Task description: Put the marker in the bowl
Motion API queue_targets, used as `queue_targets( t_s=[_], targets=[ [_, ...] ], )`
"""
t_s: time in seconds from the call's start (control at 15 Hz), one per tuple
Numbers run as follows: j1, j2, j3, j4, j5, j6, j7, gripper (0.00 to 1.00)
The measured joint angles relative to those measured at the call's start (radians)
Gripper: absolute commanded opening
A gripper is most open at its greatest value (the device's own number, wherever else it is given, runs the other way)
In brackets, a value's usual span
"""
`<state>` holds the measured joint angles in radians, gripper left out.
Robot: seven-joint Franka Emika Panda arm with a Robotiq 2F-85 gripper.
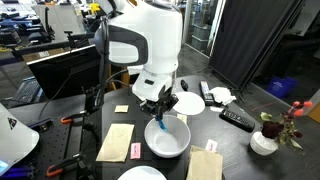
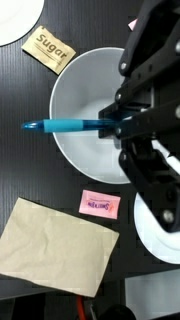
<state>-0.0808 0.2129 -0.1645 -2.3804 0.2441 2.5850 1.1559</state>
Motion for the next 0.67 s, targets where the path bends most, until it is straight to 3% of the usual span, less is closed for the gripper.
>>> queue_targets(
  t_s=[0.13,0.27,0.67],
  targets=[
    [-0.007,0.025,0.000,0.019,0.027,0.004,0.000,0.03],
    [-0.014,0.042,0.000,0.037,0.048,0.006,0.000,0.40],
    [-0.019,0.061,0.000,0.064,0.064,0.006,0.000,0.83]
  ],
)
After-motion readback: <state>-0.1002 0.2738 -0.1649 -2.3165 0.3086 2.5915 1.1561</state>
